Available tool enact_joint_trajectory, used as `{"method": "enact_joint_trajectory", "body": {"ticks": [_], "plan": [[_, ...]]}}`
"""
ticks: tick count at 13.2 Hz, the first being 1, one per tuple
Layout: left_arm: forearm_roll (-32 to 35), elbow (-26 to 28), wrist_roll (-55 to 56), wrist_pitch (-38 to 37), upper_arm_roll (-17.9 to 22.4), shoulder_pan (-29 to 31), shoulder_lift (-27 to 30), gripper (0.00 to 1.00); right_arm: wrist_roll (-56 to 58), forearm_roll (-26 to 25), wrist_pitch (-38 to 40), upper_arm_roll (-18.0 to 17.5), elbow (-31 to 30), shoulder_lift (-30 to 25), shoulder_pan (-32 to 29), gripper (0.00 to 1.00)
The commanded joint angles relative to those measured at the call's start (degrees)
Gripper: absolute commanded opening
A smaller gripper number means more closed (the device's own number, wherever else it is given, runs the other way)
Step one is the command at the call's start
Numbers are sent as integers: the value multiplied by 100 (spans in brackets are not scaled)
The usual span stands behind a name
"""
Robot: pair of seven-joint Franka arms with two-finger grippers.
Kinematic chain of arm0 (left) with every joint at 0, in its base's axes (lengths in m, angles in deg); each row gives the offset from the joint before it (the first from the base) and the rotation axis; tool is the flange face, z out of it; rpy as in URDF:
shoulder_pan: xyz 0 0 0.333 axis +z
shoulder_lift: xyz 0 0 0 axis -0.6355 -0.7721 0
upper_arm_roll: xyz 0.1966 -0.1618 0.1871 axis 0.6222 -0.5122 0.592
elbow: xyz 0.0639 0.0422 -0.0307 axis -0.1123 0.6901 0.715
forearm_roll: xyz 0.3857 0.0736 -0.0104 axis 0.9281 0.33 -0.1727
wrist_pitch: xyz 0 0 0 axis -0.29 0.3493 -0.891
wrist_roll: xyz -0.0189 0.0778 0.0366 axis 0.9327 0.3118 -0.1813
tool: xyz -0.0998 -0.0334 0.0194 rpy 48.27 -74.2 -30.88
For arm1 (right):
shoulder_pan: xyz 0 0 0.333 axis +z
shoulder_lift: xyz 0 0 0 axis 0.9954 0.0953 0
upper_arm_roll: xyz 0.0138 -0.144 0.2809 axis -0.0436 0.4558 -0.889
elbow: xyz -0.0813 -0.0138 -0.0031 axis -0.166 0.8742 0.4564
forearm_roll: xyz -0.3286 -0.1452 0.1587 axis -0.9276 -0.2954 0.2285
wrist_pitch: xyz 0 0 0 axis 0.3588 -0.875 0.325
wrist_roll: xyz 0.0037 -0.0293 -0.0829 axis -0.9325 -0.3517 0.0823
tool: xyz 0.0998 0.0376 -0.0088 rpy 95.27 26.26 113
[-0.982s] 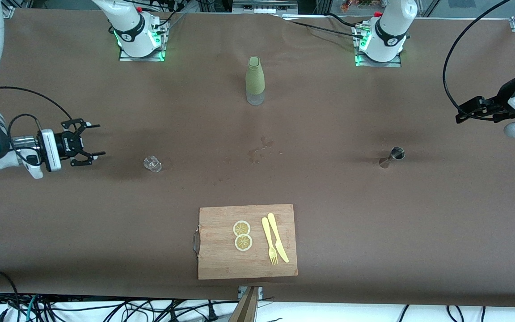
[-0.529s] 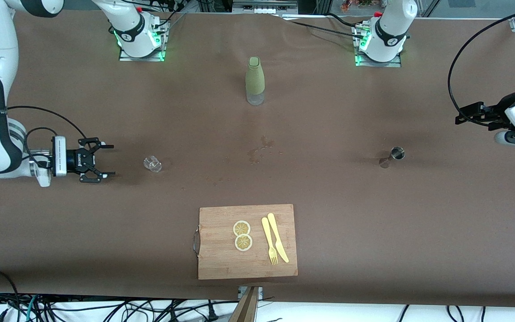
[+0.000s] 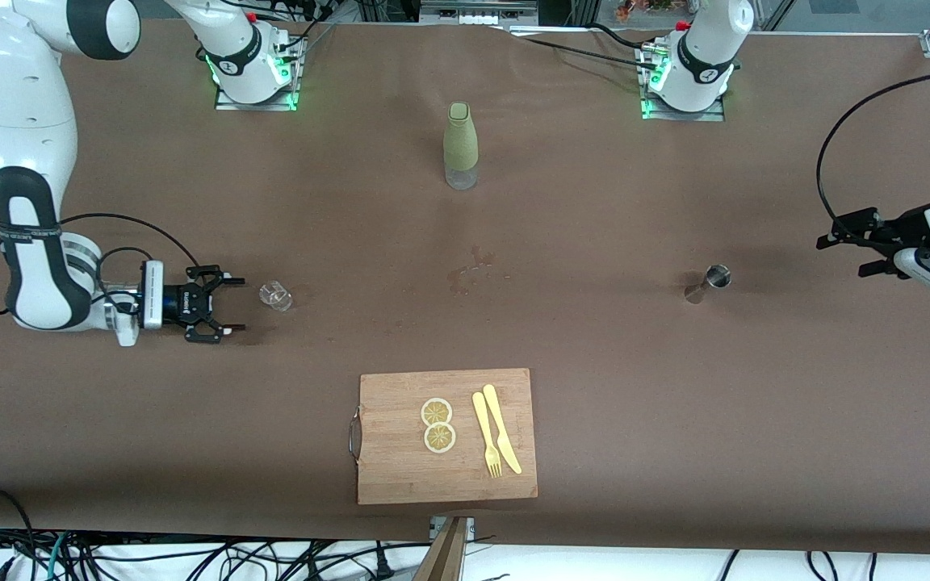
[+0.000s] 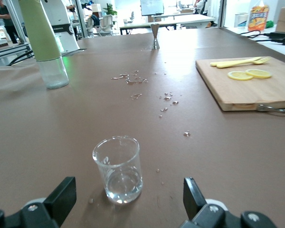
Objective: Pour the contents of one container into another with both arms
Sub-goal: 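Reach the right gripper to the glass cup while the left gripper approaches the jigger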
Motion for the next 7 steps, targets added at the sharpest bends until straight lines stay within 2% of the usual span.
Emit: {"method": "enact_joint_trajectory", "body": {"ticks": [1,2,7], "plan": [[-783,-51,-1313,82,264,2,-472,100,195,113,25,16,48,165,57,100],[-1090,-51,-1893,108,447,2,-657,100,231,131,8,7,48,209,74,100],[-2663,-33,-4713,143,800,46,-1553,100,310,631,-45,7,40,394,495,99]]}}
